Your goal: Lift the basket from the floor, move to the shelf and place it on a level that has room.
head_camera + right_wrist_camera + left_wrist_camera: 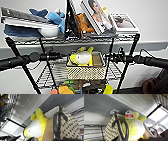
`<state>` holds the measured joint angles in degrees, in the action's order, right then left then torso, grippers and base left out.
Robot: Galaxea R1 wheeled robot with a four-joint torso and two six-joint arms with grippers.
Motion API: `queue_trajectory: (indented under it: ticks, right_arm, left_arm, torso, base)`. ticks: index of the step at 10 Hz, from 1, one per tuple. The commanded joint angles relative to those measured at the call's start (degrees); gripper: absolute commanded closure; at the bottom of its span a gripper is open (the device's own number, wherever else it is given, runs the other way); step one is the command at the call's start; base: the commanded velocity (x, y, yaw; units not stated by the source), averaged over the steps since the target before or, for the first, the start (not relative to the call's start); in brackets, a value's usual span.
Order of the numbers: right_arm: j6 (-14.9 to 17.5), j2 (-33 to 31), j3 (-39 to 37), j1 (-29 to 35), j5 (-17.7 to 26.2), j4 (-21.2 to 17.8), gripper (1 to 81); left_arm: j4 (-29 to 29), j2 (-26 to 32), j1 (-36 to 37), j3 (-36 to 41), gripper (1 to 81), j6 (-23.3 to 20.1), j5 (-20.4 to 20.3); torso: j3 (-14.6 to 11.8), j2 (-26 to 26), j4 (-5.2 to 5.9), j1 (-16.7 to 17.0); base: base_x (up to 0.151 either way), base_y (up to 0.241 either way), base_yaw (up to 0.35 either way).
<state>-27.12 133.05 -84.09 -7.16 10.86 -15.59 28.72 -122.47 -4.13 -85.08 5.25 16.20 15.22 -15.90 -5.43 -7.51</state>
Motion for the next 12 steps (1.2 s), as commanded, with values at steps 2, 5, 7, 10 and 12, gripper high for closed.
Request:
queue_trajectory:
  ticks: [2,5,7,10,12]
  right_arm:
    - [-0.56,-13.63,14.99,4.65,-1.98,-0.40,1.0]
    - [-0.56,-22.68,24.30,1.21,-3.92,-0.23,1.0]
    - [-0.47,-27.11,28.82,-0.71,-3.83,-0.14,1.0]
    - [-0.56,-32.81,34.00,-7.65,-1.13,-0.32,1.0]
    - [-0.47,-34.14,34.36,-15.02,1.44,0.12,1.0]
  left_arm:
    - [0.01,12.74,3.65,14.48,1.0,0.02,-0.64]
    - [-0.76,18.98,-2.33,22.81,1.0,-0.51,-2.40]
    - [-1.12,23.14,-4.70,26.54,1.0,-0.60,-3.81]
    - [-0.69,28.84,-11.55,31.45,1.0,-0.24,-2.50]
    - [-0.24,29.91,-18.12,32.60,1.0,-0.24,2.96]
  torso:
    - [0.00,0.00,0.00,0.00]
    - [-0.02,-0.02,0.00,0.00]
    - [-0.02,-0.04,0.00,0.02]
    - [-0.06,-0.04,0.00,0.05]
    - [-0.09,-0.09,0.00,0.07]
  base:
    - [0.000,0.000,0.000]
    - [0.000,0.000,0.000]
    - [0.000,0.000,0.000]
    - [0.000,0.000,0.000]
    - [0.000,0.000,0.000]
